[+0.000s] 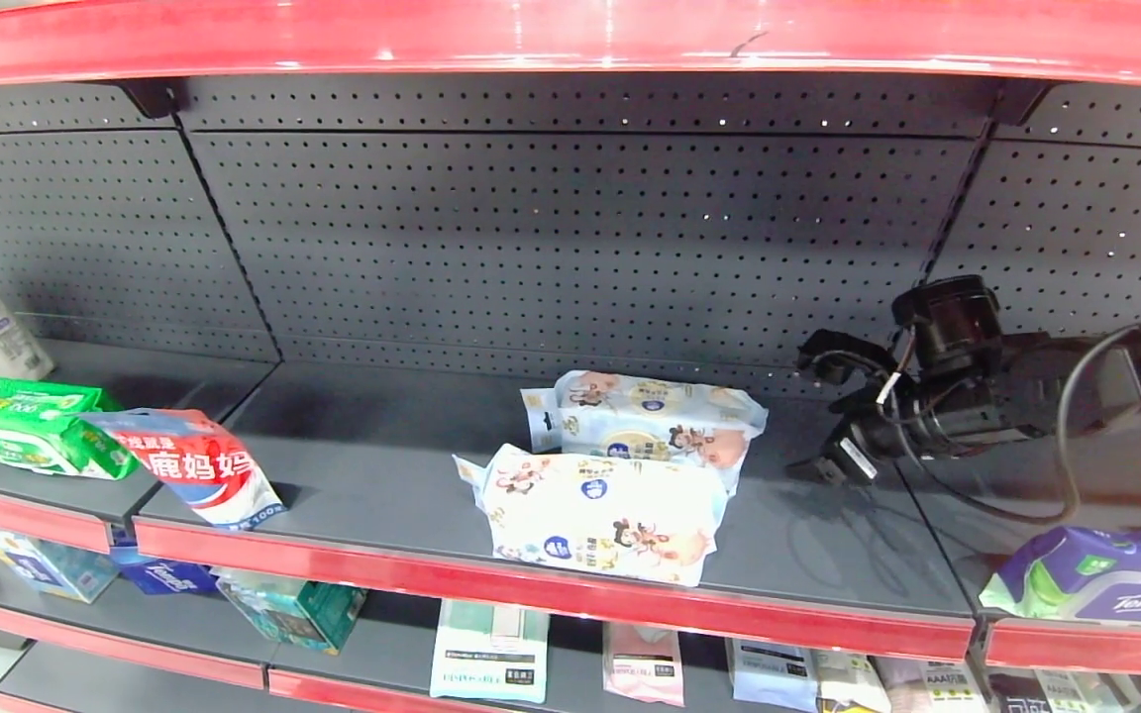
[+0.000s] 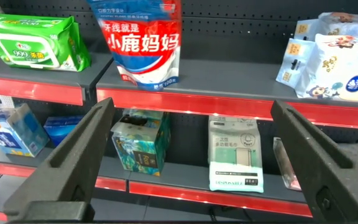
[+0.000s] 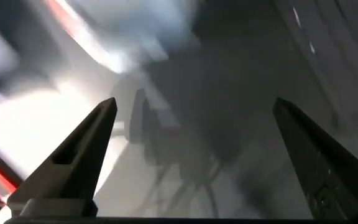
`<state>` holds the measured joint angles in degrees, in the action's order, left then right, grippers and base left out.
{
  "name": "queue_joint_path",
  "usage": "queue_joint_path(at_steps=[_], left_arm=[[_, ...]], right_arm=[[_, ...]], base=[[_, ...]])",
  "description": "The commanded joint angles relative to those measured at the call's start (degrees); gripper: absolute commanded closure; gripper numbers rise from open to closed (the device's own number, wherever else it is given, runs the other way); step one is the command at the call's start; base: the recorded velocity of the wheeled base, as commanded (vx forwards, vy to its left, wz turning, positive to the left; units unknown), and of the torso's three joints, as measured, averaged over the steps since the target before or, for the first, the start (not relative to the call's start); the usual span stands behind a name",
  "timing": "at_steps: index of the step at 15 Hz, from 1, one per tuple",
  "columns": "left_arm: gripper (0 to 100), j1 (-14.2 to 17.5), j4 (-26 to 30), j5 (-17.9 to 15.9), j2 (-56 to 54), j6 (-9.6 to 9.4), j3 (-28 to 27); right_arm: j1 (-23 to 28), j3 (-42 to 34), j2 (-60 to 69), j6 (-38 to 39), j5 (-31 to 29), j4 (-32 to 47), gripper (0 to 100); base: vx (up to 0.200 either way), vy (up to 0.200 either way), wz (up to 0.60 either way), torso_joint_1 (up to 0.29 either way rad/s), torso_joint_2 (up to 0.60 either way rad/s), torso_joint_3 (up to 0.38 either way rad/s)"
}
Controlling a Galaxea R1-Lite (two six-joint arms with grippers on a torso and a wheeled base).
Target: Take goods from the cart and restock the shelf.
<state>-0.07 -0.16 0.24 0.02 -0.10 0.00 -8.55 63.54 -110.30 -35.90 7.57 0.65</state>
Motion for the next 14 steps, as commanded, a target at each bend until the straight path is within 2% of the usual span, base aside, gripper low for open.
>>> queue_joint_path(at_steps=[1, 3, 5, 7, 14], left_arm=[[0, 0.0, 0.0, 0.0, 0.0, 0.01, 0.0], [0, 0.0, 0.0, 0.0, 0.0, 0.01, 0.0], [0, 0.0, 0.0, 0.0, 0.0, 0.01, 0.0], [0, 0.1, 0.0, 0.0, 0.0, 0.01, 0.0], [0, 0.0, 0.0, 0.0, 0.0, 0.01, 0.0]], right_arm=[[3.0, -2.1, 2.8, 1.0, -0.6, -0.1, 0], [3.9, -1.3, 2.2, 3.7, -4.4, -0.5, 0], [1.7, 2.5, -0.4, 16.2, -10.1, -3.5, 0], [-1.0, 4.2, -1.7, 22.9, -14.5, -3.8, 0], [-5.7, 6.8, -3.7, 30.7, -15.8, -3.8, 0]], base=[[0.0, 0.0, 0.0, 0.0, 0.0, 0.0], [0.0, 0.0, 0.0, 0.0, 0.0, 0.0], [0.0, 0.0, 0.0, 0.0, 0.0, 0.0], [0.0, 0.0, 0.0, 0.0, 0.0, 0.0], [0.0, 0.0, 0.0, 0.0, 0.0, 0.0]])
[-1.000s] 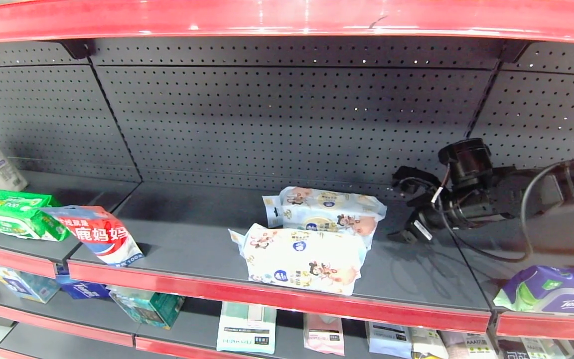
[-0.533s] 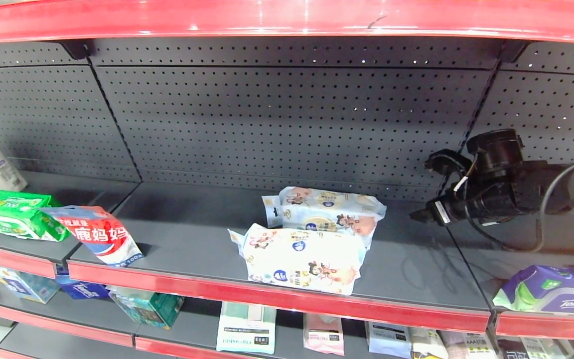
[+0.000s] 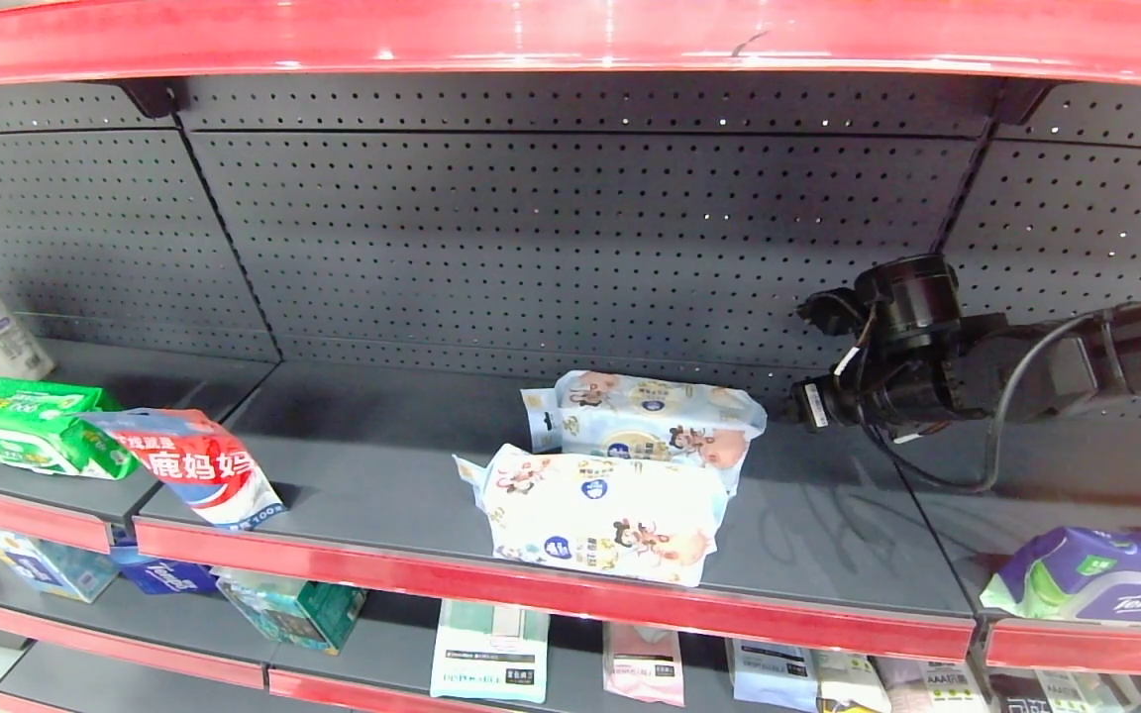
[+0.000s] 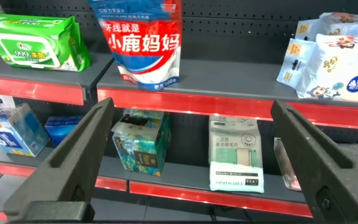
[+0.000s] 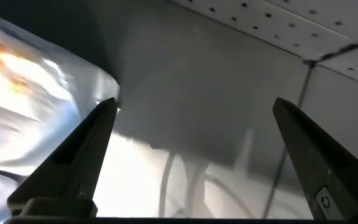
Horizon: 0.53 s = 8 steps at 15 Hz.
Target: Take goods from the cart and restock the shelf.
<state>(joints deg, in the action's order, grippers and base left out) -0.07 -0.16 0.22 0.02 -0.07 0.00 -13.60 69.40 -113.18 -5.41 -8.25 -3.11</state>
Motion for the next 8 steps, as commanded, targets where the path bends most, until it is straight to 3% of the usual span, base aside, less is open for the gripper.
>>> queue_joint_path(at_steps=[1, 8], left_arm=[[0, 0.0, 0.0, 0.0, 0.0, -0.01, 0.0], [0, 0.0, 0.0, 0.0, 0.0, -0.01, 0.0]], right_arm=[[-0.9, 1.4, -1.0, 0.3, 0.0, -0.1, 0], [-3.8, 2.4, -1.5, 0.5, 0.0, -0.1, 0]], base=[[0.0, 0.0, 0.0, 0.0, 0.0, 0.0], [0.0, 0.0, 0.0, 0.0, 0.0, 0.0]])
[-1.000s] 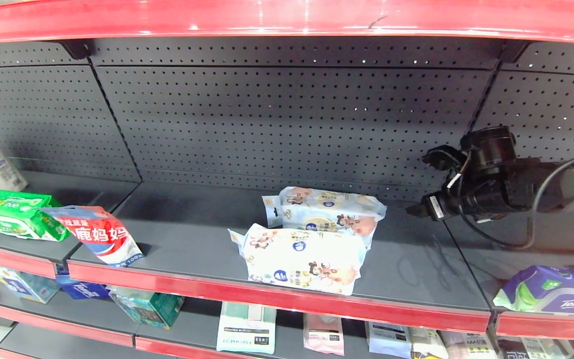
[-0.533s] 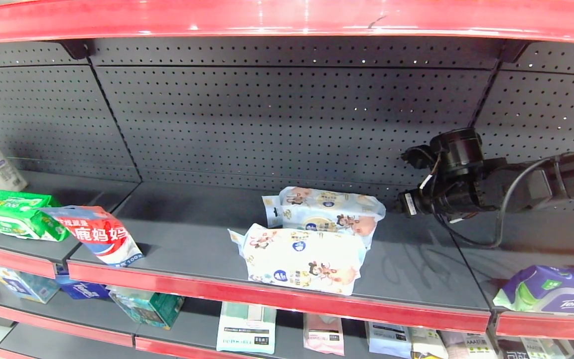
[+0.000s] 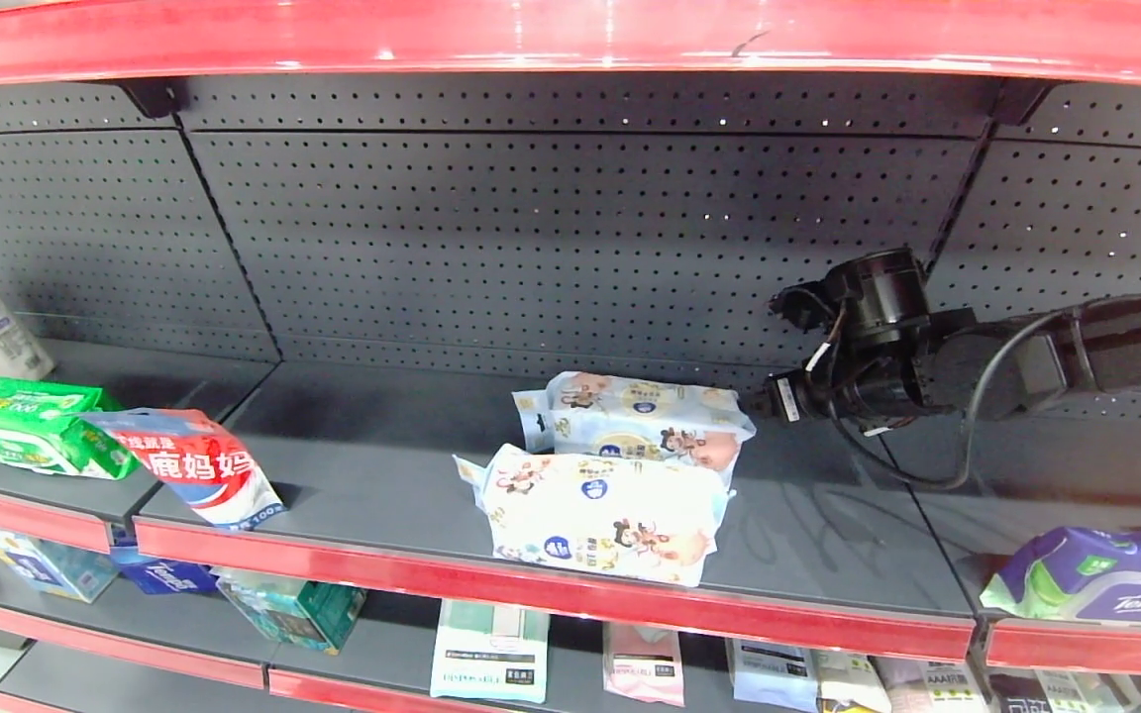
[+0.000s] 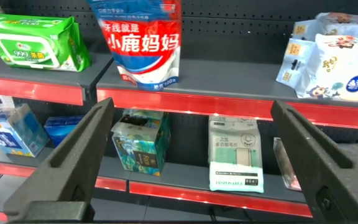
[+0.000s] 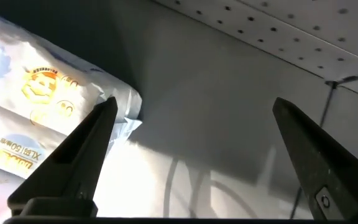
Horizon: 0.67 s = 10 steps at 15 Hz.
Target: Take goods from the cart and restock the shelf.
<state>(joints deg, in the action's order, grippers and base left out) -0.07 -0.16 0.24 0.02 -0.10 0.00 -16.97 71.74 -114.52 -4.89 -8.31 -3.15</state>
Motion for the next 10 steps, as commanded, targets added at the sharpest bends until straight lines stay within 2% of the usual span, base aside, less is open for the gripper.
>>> queue_joint_path(at_steps=[1, 7, 10], left_arm=[[0, 0.0, 0.0, 0.0, 0.0, 0.01, 0.0], [0, 0.1, 0.0, 0.0, 0.0, 0.01, 0.0], [0, 0.1, 0.0, 0.0, 0.0, 0.01, 0.0]], right_arm=[[-0.9, 0.2, -0.5, 0.0, 0.1, 0.0, 0], [-1.3, 1.8, -1.3, -0.2, -0.2, 0.1, 0], [3.6, -3.1, 5.6, -0.5, -3.0, 0.1, 0]], base=[[0.0, 0.0, 0.0, 0.0, 0.0, 0.0], [0.0, 0.0, 0.0, 0.0, 0.0, 0.0], [0.0, 0.0, 0.0, 0.0, 0.0, 0.0]])
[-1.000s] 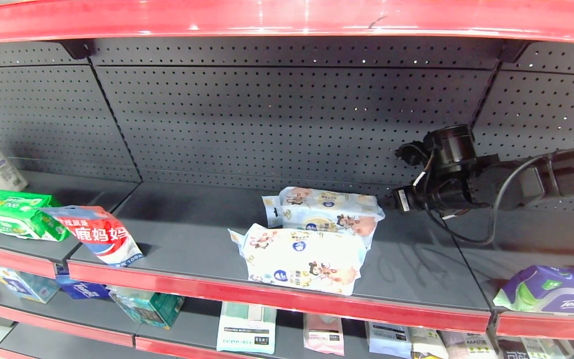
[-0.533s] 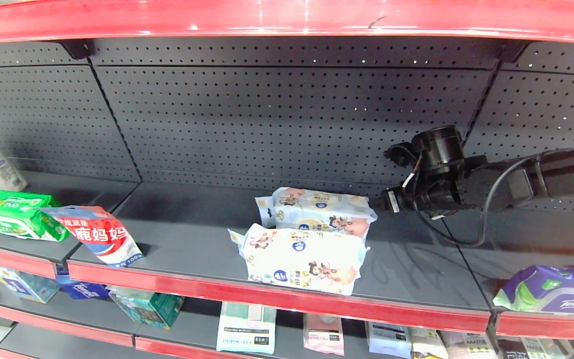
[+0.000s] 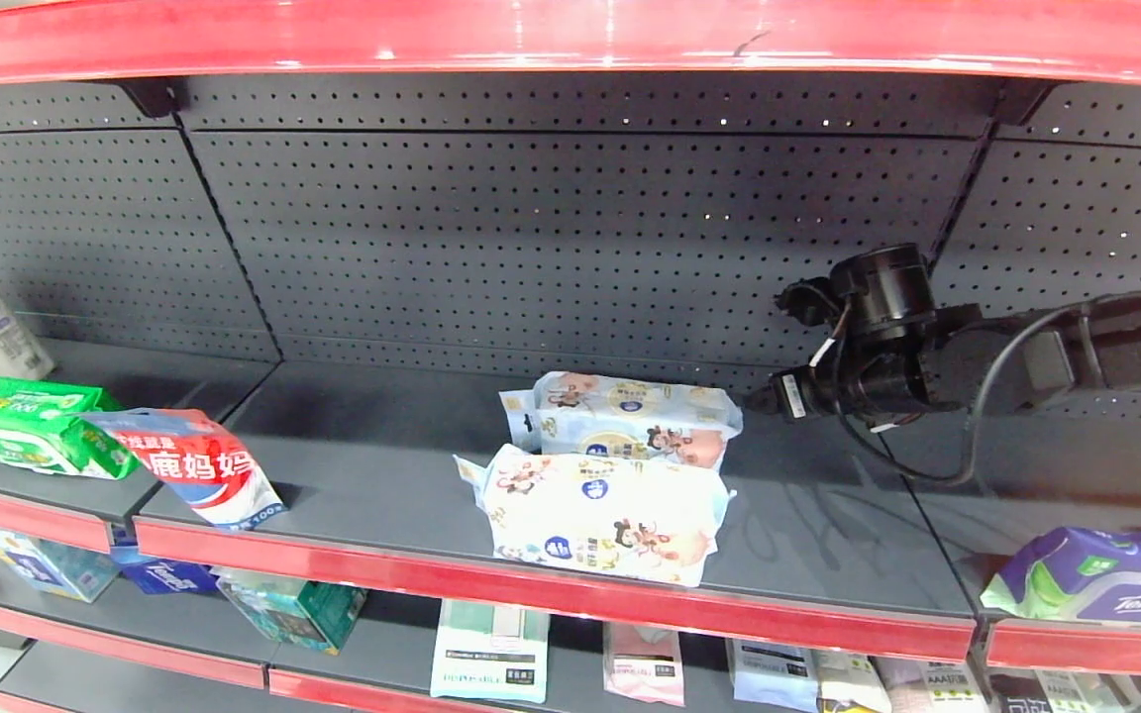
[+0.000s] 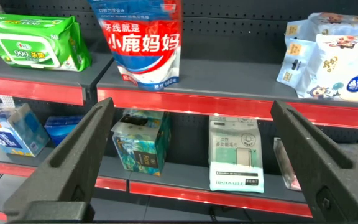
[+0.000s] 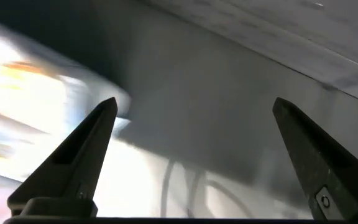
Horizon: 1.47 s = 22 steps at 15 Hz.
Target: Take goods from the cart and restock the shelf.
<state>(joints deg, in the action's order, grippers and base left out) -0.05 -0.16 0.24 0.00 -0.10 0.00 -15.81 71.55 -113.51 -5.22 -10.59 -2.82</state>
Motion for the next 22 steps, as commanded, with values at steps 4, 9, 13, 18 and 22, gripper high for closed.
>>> queue_joint_path(at_steps=[4, 9, 13, 18, 22], left_arm=[[0, 0.0, 0.0, 0.0, 0.0, 0.01, 0.0], [0, 0.0, 0.0, 0.0, 0.0, 0.01, 0.0], [0, 0.0, 0.0, 0.0, 0.0, 0.01, 0.0], [0, 0.0, 0.0, 0.0, 0.0, 0.01, 0.0], [0, 0.0, 0.0, 0.0, 0.0, 0.01, 0.0]], right_arm=[[8.1, -14.8, 20.6, 0.1, -1.2, -0.5, 0], [14.8, -38.5, 50.3, -1.9, -0.5, -6.6, 0], [16.3, -52.1, 79.5, -3.1, 10.9, -5.8, 0], [16.2, -59.9, 103.5, -2.5, 10.9, 1.1, 0], [16.0, -67.1, 113.5, 0.3, 6.5, 6.8, 0]], base=[[0.0, 0.0, 0.0, 0.0, 0.0, 0.0], [0.0, 0.0, 0.0, 0.0, 0.0, 0.0], [0.0, 0.0, 0.0, 0.0, 0.0, 0.0], [0.0, 0.0, 0.0, 0.0, 0.0, 0.0], [0.0, 0.0, 0.0, 0.0, 0.0, 0.0]])
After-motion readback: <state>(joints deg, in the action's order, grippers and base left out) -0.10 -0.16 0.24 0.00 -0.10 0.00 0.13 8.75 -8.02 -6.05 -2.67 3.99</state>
